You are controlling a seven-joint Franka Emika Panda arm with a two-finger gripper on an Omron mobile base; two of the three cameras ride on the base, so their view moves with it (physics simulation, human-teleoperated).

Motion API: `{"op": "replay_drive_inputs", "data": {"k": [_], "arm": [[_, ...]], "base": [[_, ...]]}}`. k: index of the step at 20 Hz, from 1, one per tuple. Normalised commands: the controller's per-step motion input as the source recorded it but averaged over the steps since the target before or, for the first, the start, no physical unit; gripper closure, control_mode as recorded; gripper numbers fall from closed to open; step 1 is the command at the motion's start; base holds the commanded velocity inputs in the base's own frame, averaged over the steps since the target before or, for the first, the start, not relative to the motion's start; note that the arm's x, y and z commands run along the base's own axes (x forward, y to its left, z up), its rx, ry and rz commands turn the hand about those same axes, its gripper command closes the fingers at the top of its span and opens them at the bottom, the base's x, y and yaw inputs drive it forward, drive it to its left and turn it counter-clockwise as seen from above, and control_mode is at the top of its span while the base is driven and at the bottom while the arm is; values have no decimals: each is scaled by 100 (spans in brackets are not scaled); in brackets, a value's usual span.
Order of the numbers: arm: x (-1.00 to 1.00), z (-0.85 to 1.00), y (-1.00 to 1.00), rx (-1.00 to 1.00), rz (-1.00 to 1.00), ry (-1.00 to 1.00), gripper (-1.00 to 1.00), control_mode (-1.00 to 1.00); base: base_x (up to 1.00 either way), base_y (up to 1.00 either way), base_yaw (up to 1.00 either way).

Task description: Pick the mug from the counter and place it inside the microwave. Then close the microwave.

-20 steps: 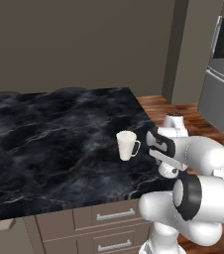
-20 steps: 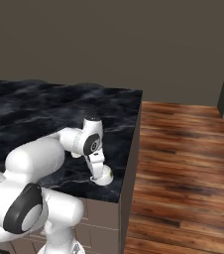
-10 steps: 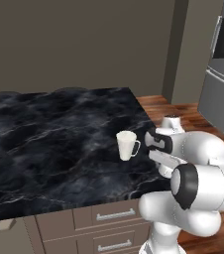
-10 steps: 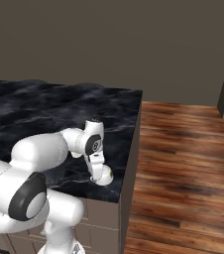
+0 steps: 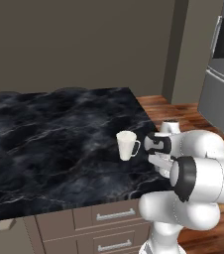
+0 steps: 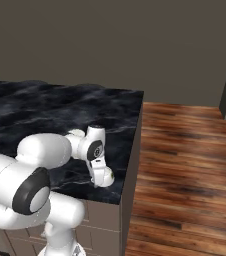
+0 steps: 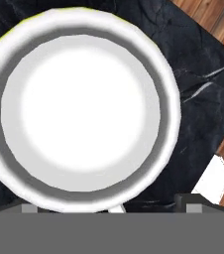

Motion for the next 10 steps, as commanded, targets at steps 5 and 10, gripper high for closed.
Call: {"op": "replay_drive_inputs", "data": {"k": [5, 10], "arm": [[0, -9, 0, 0, 0, -5, -100, -100], [0, 0, 0, 0, 0, -1, -100, -100]], "base": [[0, 0, 0], [0, 0, 0]]}}
